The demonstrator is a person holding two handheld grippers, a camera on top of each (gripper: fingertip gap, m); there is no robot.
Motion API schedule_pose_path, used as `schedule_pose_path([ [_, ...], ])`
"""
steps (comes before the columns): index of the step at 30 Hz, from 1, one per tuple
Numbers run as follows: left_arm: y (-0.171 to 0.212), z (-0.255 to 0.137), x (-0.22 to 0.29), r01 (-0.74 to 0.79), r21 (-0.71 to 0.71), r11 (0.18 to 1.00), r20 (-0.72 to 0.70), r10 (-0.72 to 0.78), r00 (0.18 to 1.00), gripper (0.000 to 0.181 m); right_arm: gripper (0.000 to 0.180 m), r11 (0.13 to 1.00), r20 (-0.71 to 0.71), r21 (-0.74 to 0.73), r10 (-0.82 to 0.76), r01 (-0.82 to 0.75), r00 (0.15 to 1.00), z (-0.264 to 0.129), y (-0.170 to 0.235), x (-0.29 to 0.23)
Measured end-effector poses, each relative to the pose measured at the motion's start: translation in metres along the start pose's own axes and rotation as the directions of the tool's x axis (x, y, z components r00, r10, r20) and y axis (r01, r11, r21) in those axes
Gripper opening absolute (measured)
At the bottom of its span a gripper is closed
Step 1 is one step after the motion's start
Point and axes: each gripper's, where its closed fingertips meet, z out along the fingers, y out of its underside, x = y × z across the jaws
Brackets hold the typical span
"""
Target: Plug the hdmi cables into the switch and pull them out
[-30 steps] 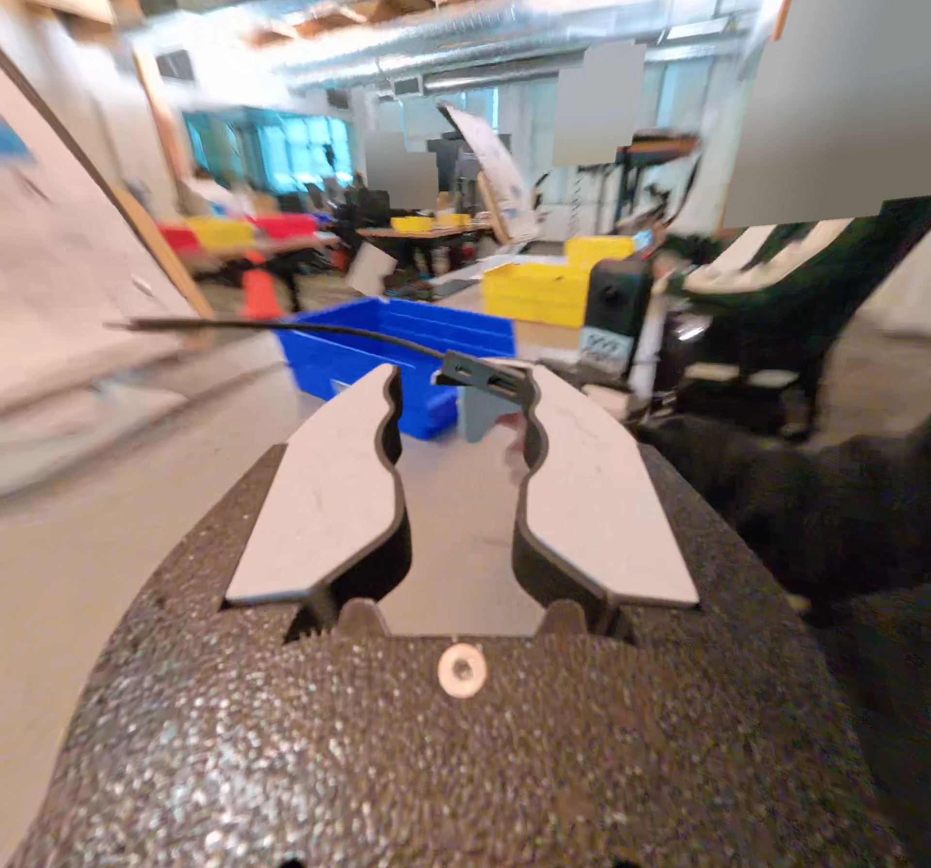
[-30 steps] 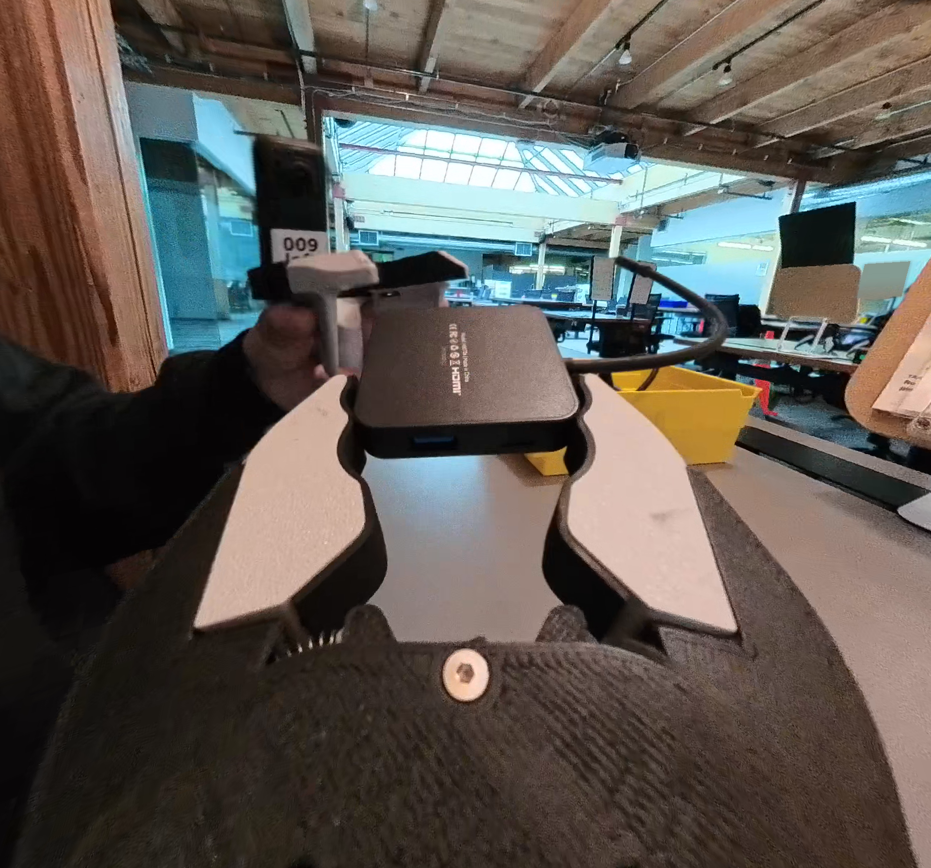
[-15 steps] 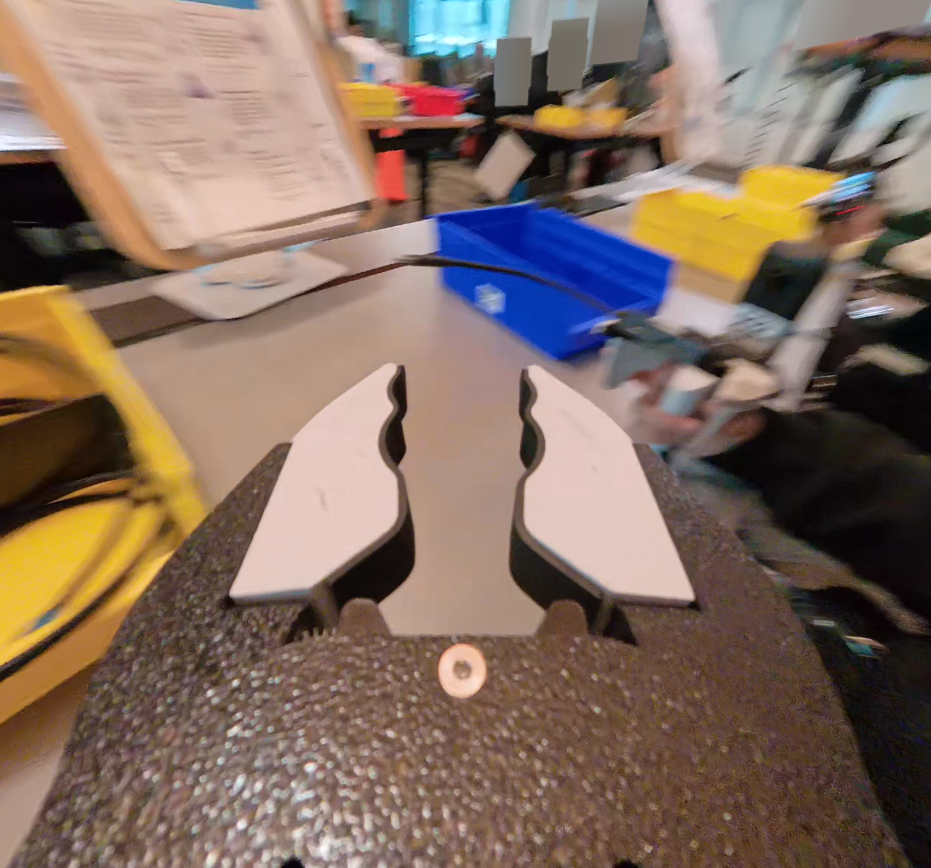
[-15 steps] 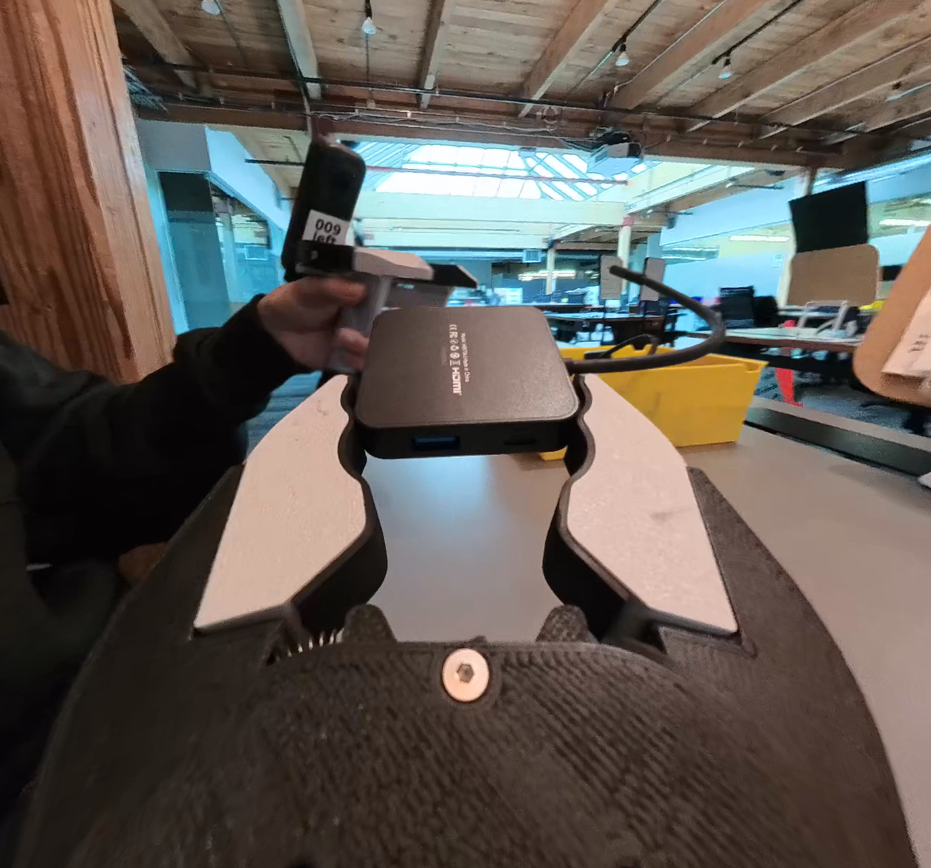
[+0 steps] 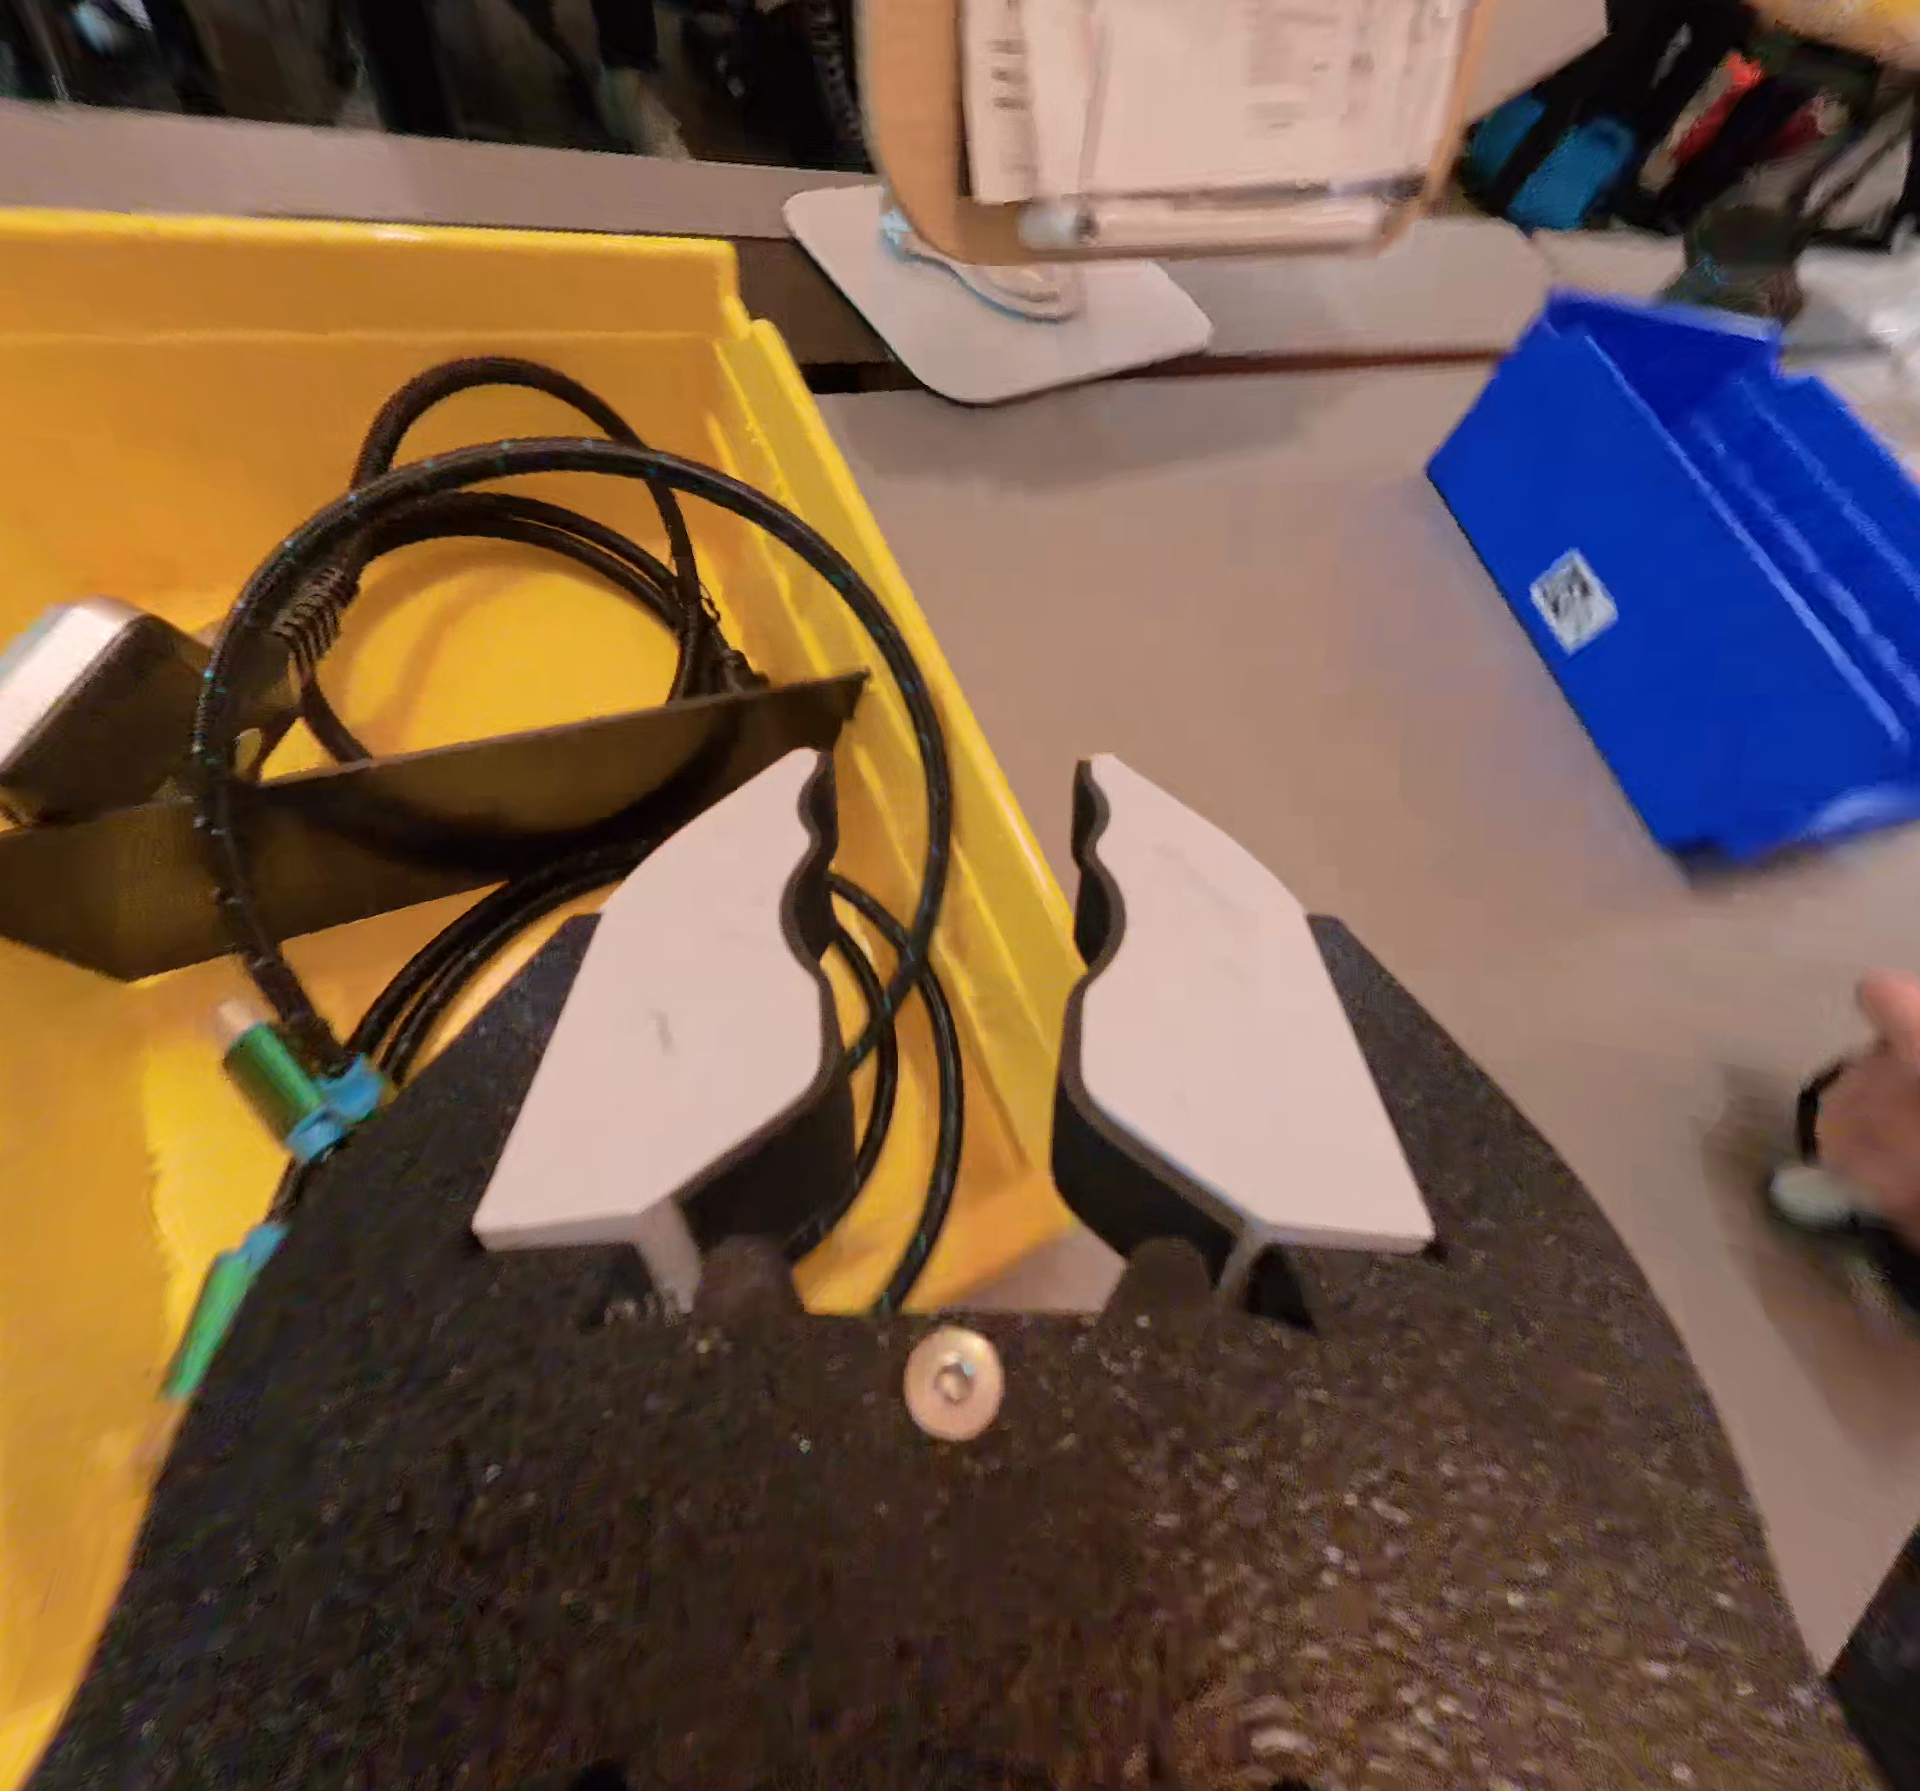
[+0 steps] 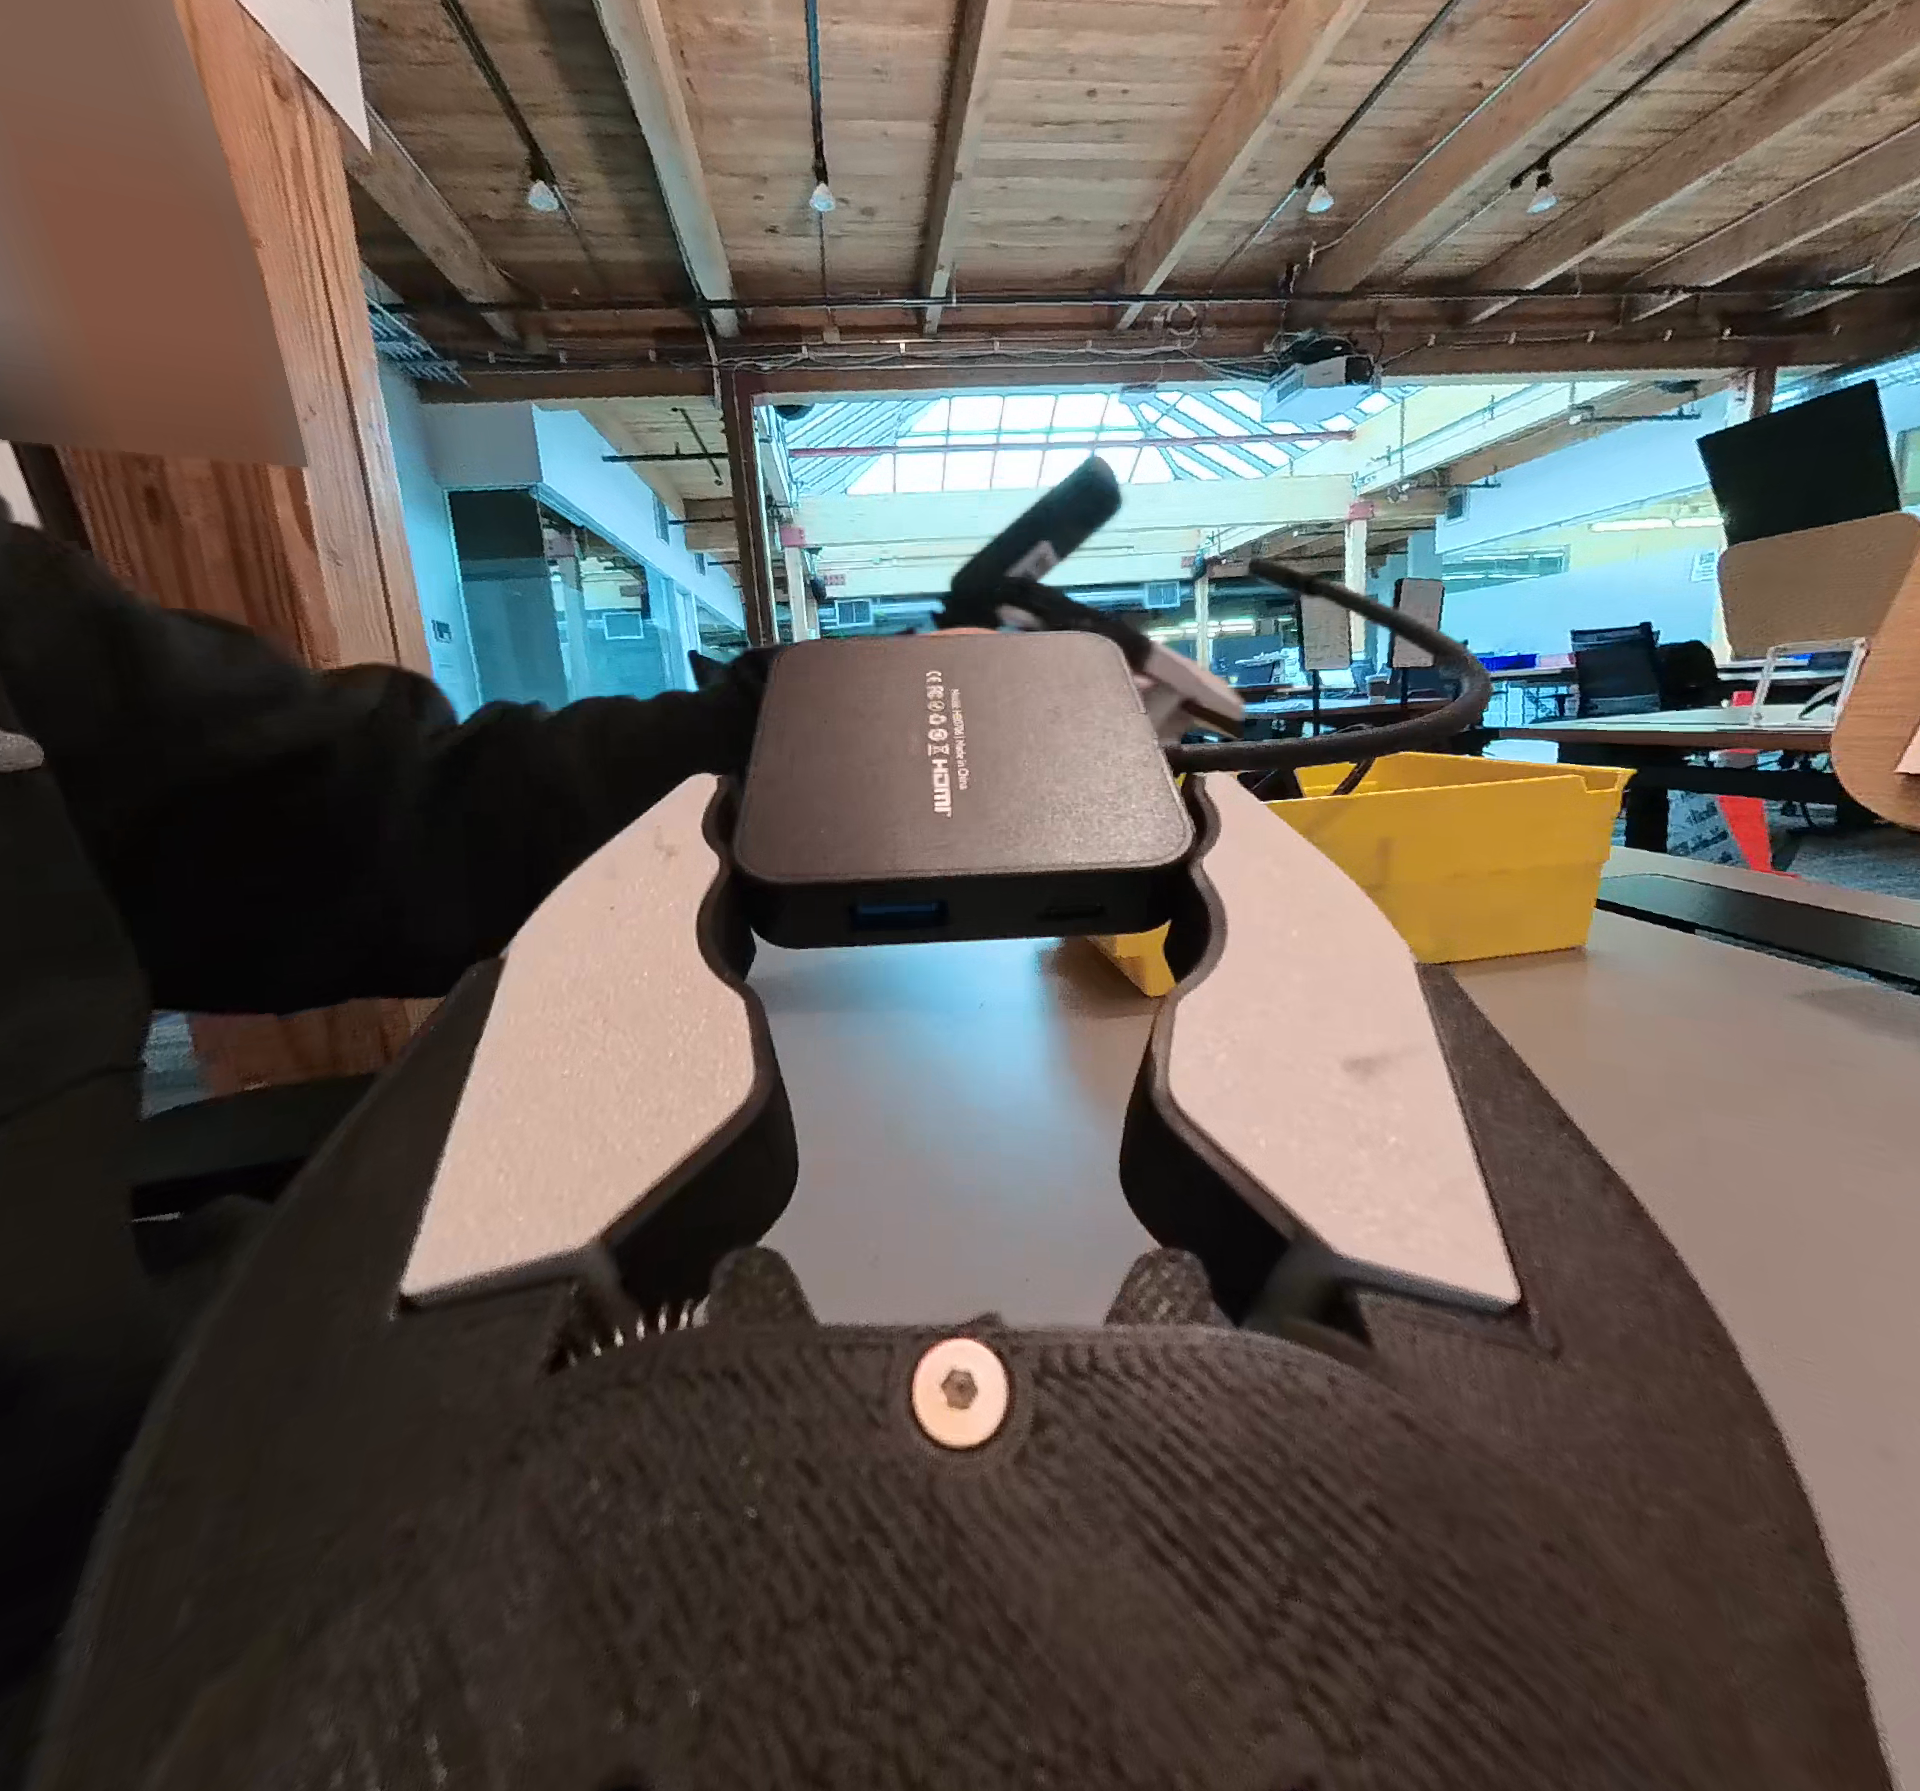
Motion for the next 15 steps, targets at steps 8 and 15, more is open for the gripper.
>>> schedule_pose_path([
  [8, -0.007, 0.067, -0.026, 0.334, -0.061, 0.94, -0.074, -0.338, 0.938, 0.026, 0.08, 1.0, 0.013, -0.028, 0.004, -0.003, 1.0, 0.001, 0.007, -0.007],
  [15, -0.042, 0.014, -0.002, 0.247, -0.091, 0.965, -0.229, -0.261, 0.938, 0.008, 0.08, 1.0, 0.01, 0.004, 0.022, -0.022, 1.0, -0.005, 0.002, -0.011],
])
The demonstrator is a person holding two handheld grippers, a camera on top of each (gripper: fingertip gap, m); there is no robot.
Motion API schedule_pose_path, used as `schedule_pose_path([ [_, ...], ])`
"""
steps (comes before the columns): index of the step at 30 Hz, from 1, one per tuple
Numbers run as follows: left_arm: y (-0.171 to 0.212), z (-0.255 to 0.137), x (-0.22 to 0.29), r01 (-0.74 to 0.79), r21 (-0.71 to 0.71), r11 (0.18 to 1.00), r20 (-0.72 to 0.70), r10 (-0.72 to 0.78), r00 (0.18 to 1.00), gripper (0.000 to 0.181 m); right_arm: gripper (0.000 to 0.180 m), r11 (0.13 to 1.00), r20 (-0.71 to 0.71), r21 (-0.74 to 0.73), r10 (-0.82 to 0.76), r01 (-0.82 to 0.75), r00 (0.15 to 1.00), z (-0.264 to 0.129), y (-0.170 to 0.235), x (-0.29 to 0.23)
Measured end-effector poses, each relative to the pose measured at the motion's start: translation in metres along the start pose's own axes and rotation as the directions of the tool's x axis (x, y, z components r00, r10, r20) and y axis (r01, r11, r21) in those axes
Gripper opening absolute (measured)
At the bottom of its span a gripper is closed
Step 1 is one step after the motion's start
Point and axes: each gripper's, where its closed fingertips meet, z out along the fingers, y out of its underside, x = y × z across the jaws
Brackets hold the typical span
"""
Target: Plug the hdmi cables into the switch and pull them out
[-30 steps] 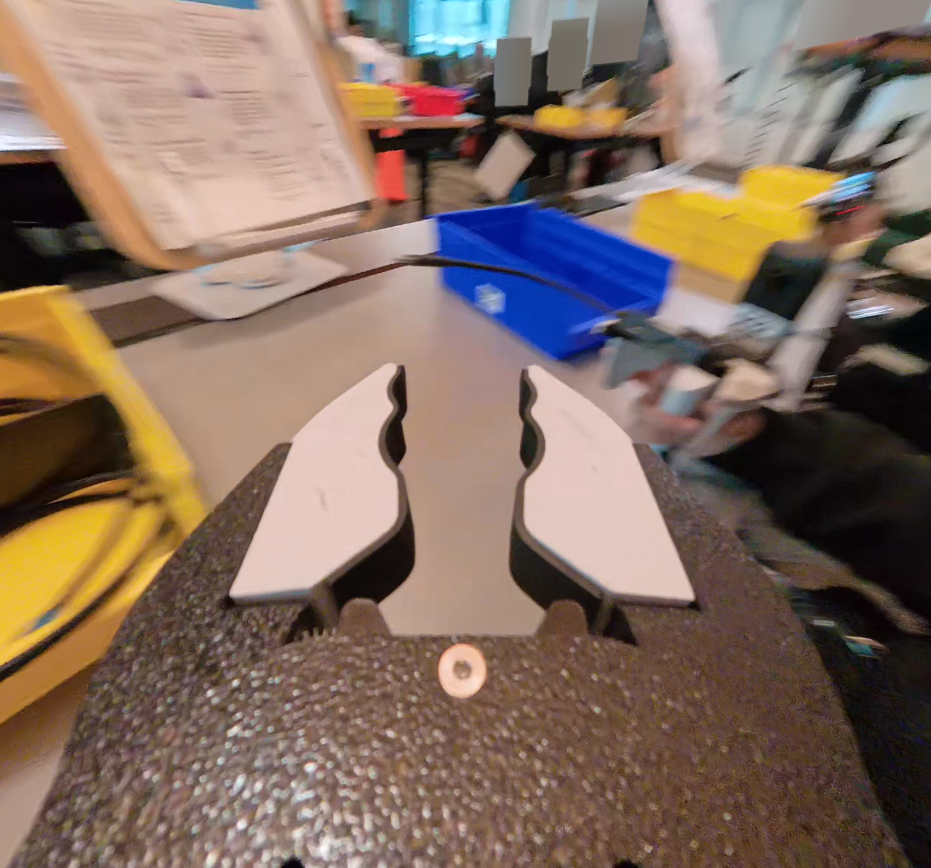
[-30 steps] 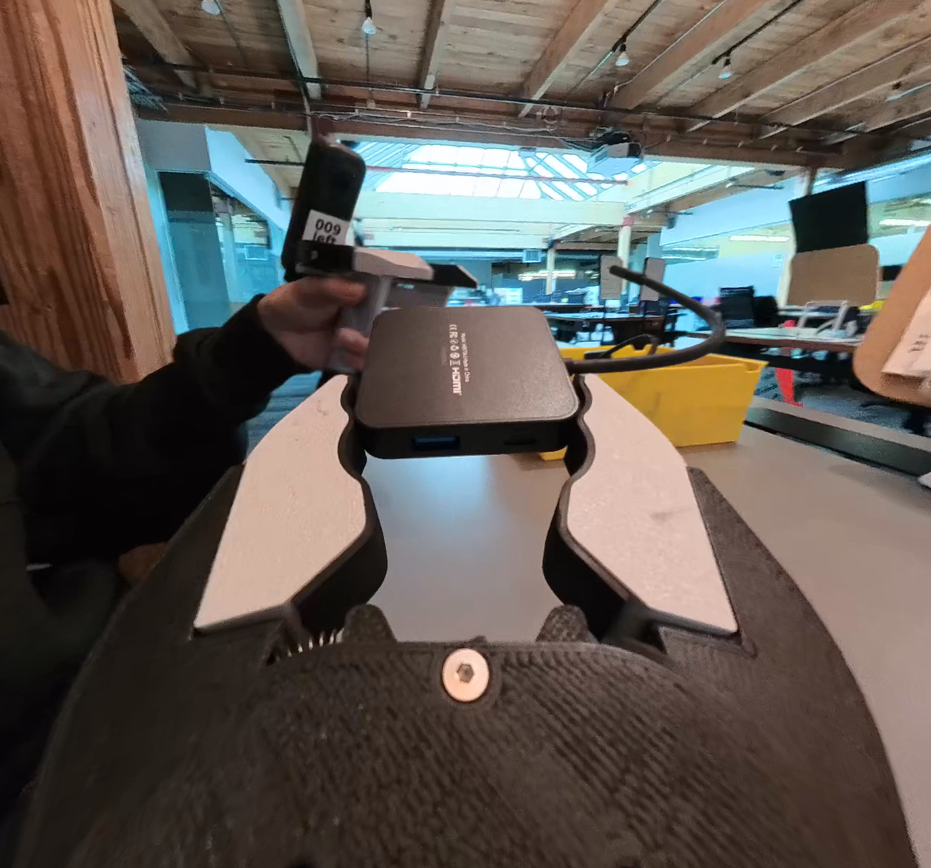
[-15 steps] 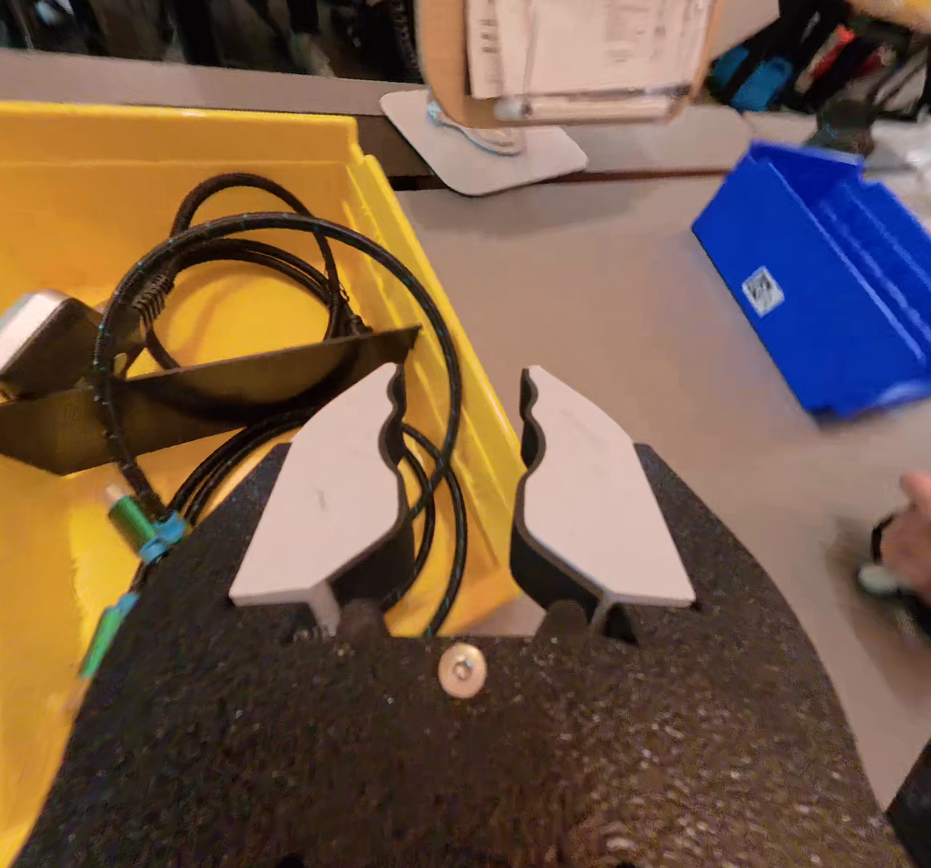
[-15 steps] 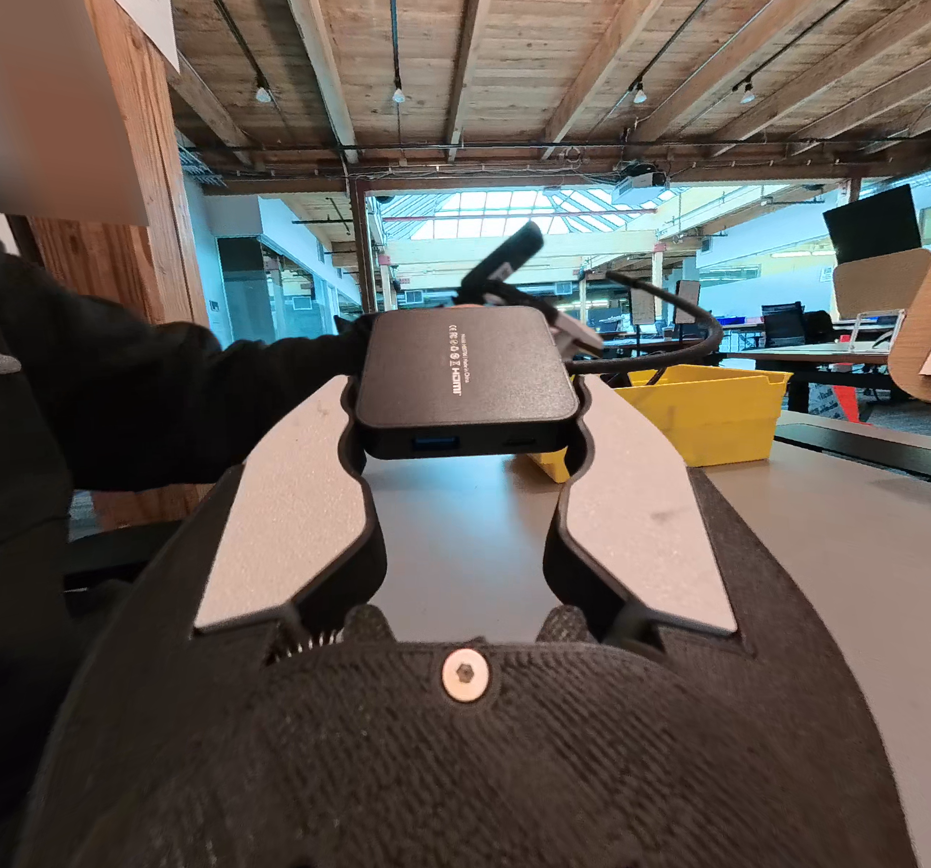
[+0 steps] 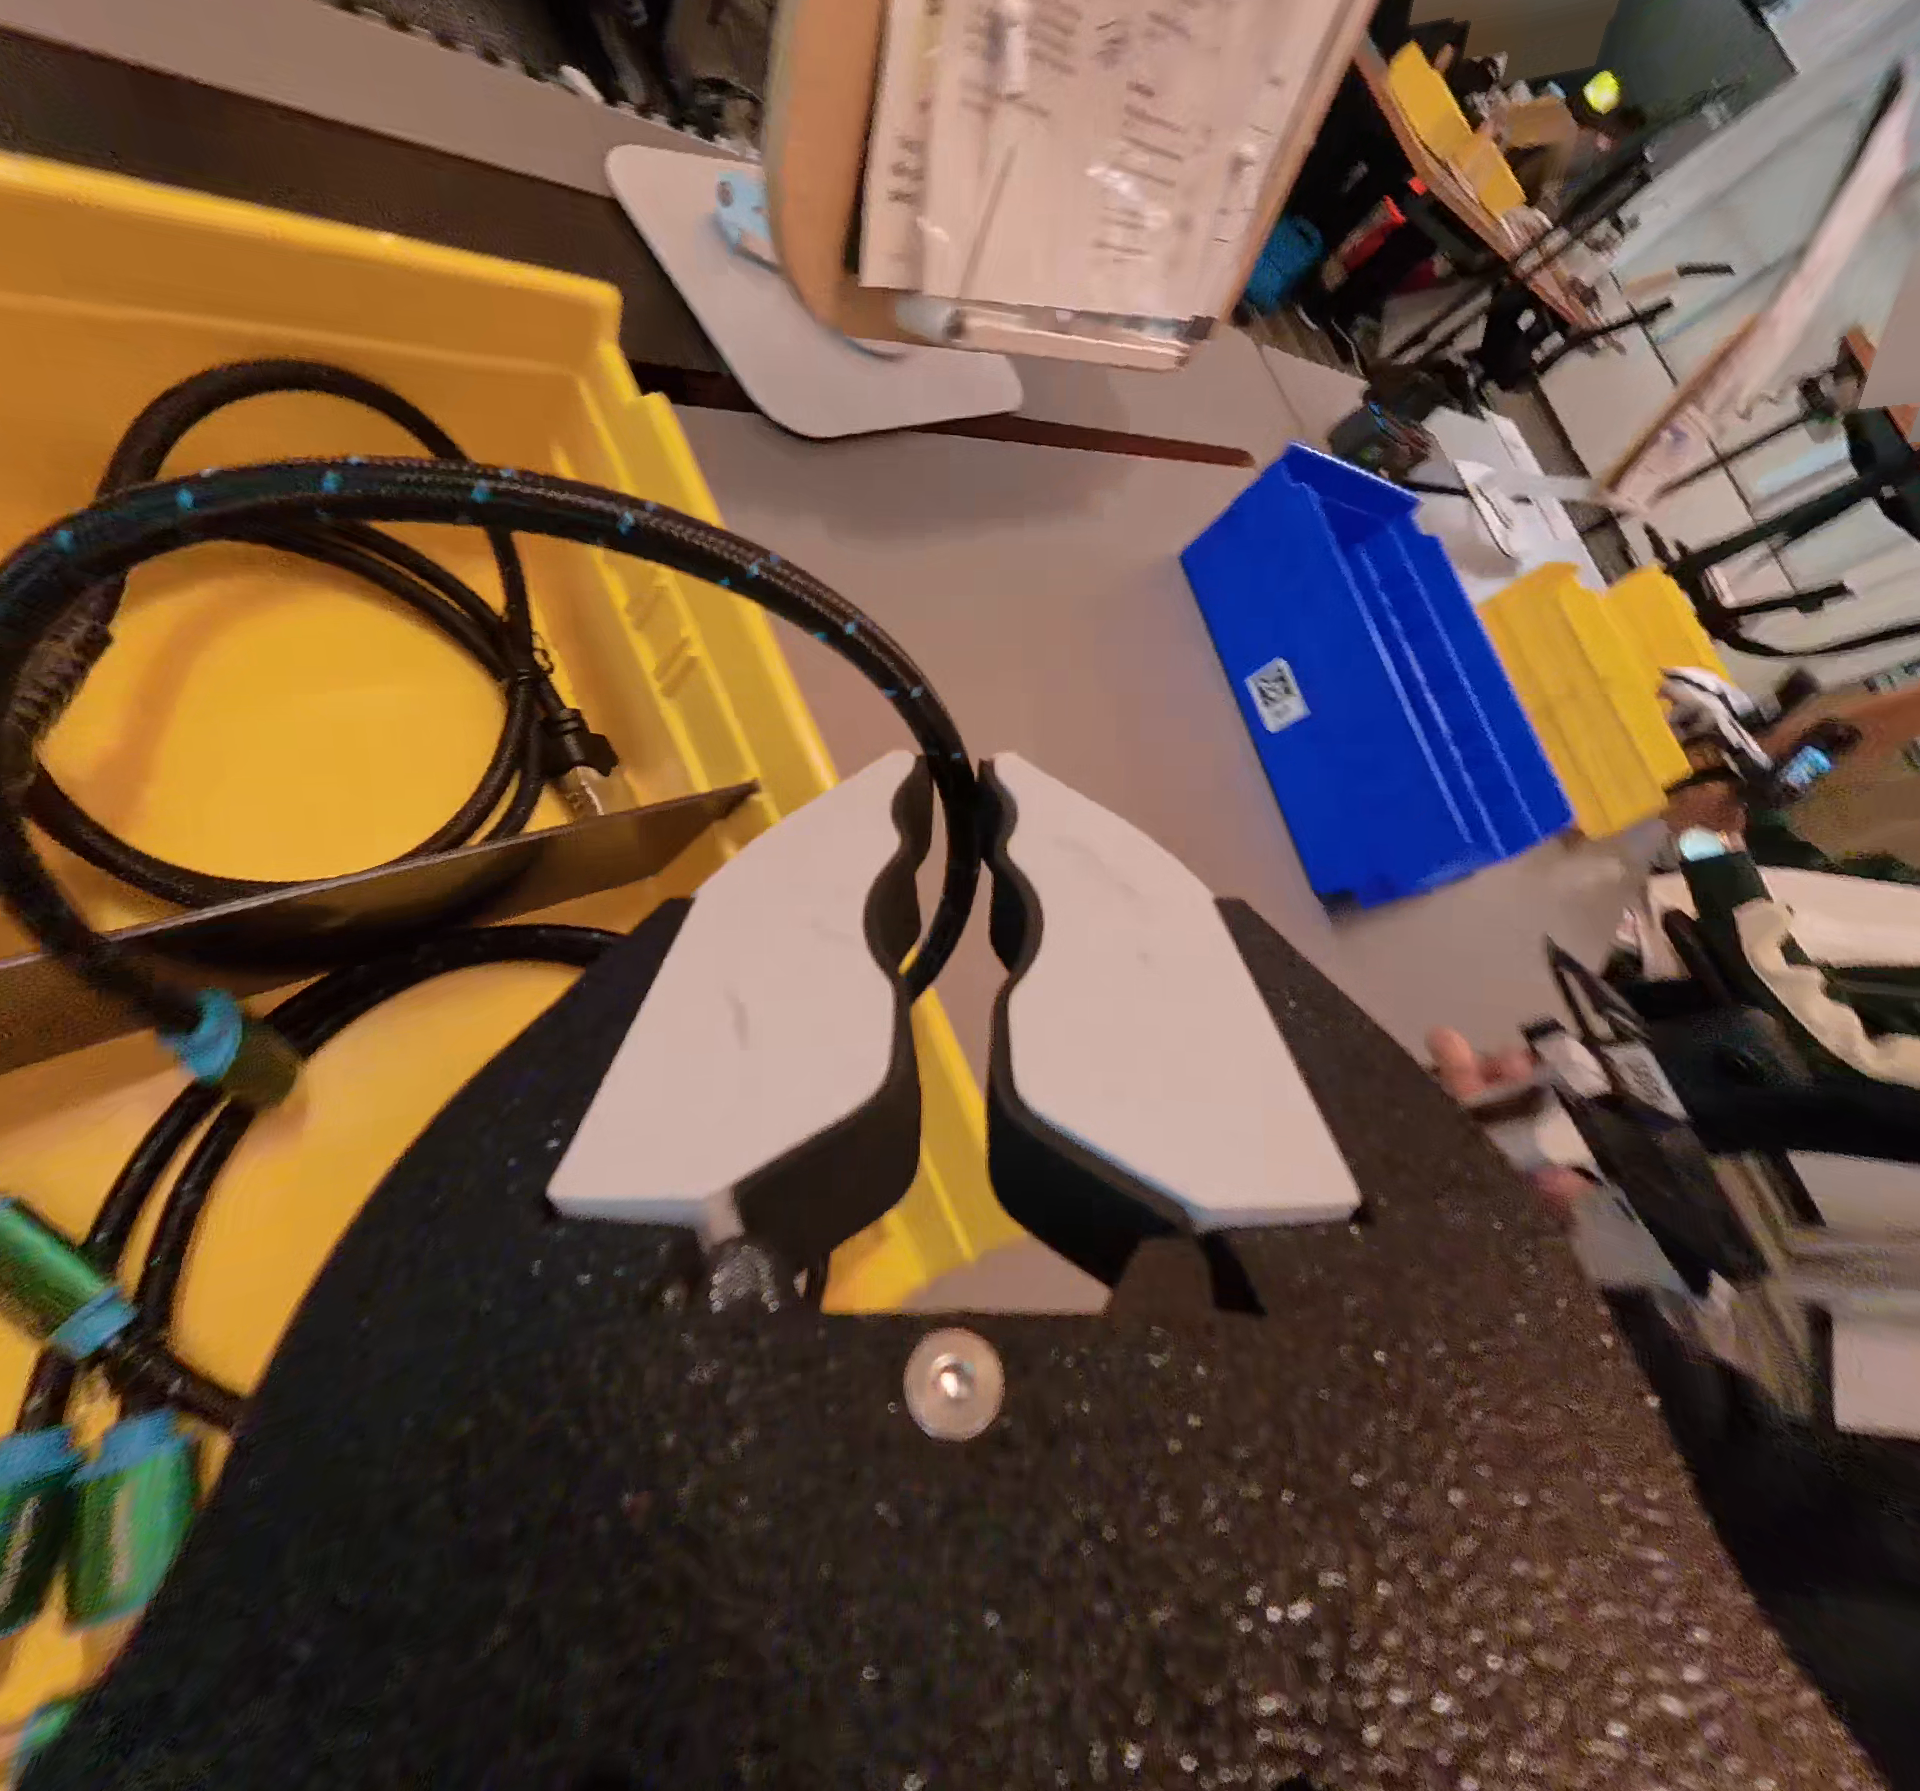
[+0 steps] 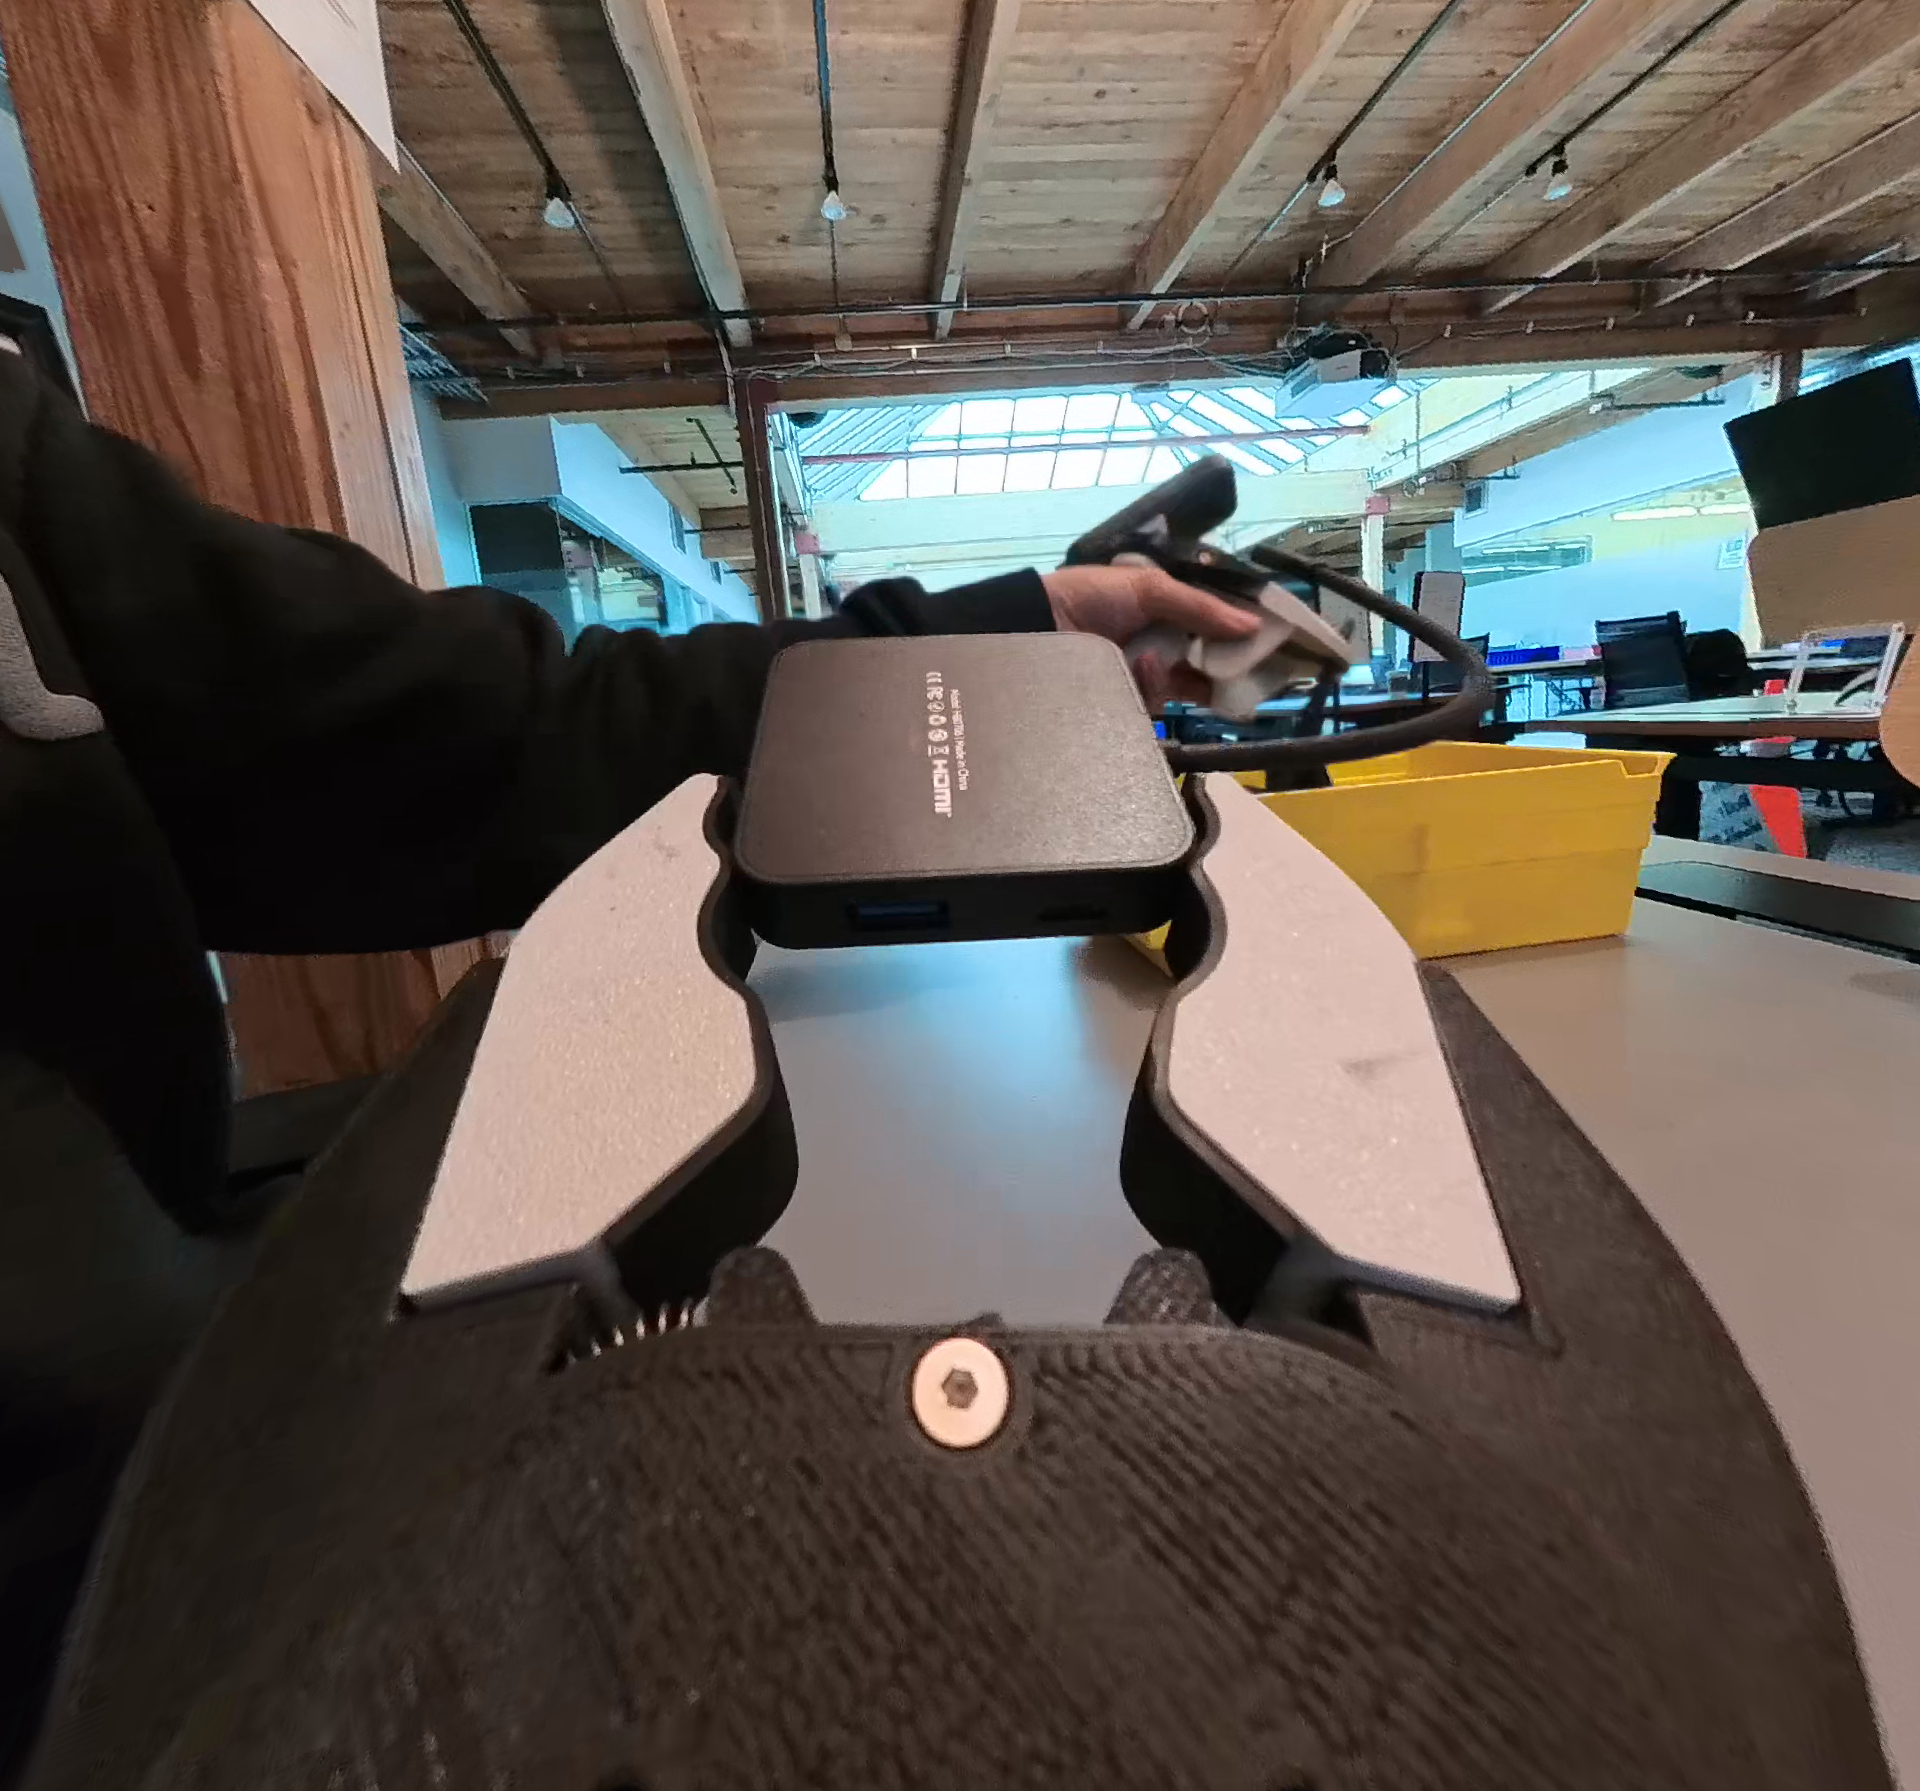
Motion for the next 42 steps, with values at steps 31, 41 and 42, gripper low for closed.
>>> schedule_pose_path([
  [31, 0.324, -0.015, 0.151, -0.998, -0.063, -0.031, -0.398, 0.917, -0.003, 0.007, 0.08, 0.988, -0.046, 0.153, -0.004, 0.011, 0.999, -0.042, -0.034, -0.001],
  [41, 0.255, -0.008, 0.156, -0.914, -0.081, 0.398, -0.056, 0.914, 0.403, 0.031, 0.08, 0.99, -0.051, 0.139, -0.013, 0.02, 0.999, -0.042, -0.034, 0.003],
  [42, 0.249, 0.001, 0.15, -0.906, -0.11, 0.409, 0.008, 0.912, 0.411, 0.035, 0.08, 0.991, -0.053, 0.136, -0.012, 0.019, 0.999, -0.042, -0.033, 0.003],
])
